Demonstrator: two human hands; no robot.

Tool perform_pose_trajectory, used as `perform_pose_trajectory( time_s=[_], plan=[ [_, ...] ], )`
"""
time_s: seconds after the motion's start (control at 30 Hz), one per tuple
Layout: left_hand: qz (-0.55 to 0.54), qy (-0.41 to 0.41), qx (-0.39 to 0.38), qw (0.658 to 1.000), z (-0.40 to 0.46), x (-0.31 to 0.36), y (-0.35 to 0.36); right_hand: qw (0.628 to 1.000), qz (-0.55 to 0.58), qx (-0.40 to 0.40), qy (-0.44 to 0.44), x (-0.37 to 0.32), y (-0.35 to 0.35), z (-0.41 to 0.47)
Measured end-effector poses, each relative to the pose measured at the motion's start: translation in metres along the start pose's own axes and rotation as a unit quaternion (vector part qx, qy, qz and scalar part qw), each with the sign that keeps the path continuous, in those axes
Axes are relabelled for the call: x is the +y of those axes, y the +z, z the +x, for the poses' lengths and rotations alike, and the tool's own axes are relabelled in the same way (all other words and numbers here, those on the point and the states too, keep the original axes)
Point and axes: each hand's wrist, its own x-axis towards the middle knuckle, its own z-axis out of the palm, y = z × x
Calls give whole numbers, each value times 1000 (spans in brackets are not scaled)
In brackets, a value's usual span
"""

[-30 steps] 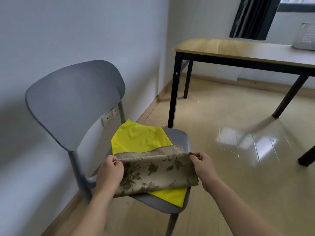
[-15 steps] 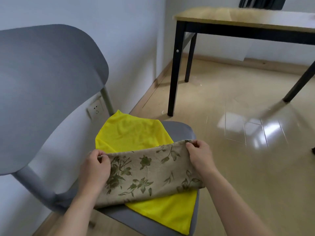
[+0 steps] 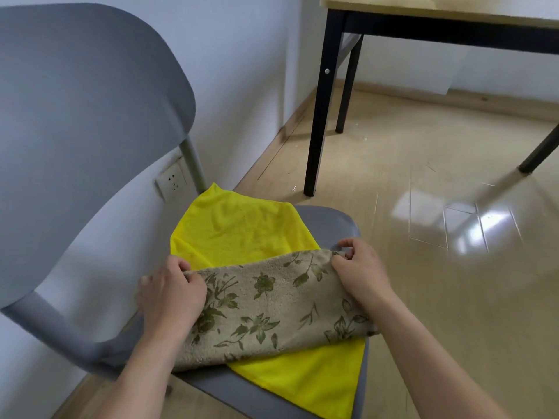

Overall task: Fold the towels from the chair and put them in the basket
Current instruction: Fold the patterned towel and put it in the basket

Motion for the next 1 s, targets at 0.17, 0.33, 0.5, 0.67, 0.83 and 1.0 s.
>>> perform_pose_trajectory(
  time_s=[0.17, 0.33, 0.5, 0.67, 0.83, 1.0],
  plan=[
    [12, 12, -37, 999, 5, -4, -4, 998, -36, -41, 26, -9, -5, 0],
    [-85, 31, -61, 994, 5, -4, -9, 995, -86, -54, -23, -15, -5, -3],
    [-88, 38, -80, 992, 5, -7, -15, 993, -50, -105, 17, -18, -9, -2],
    [-107, 58, -120, 985, 0, -10, -21, 991, -62, -114, 25, -22, -14, -5],
    [-98, 83, -132, 983, -5, -12, -31, 991, 3, -129, 20, -24, -26, -12],
    [-264, 50, -238, 933, -23, 1, -59, 991, 81, -105, 18, -51, -48, -18]
  ],
)
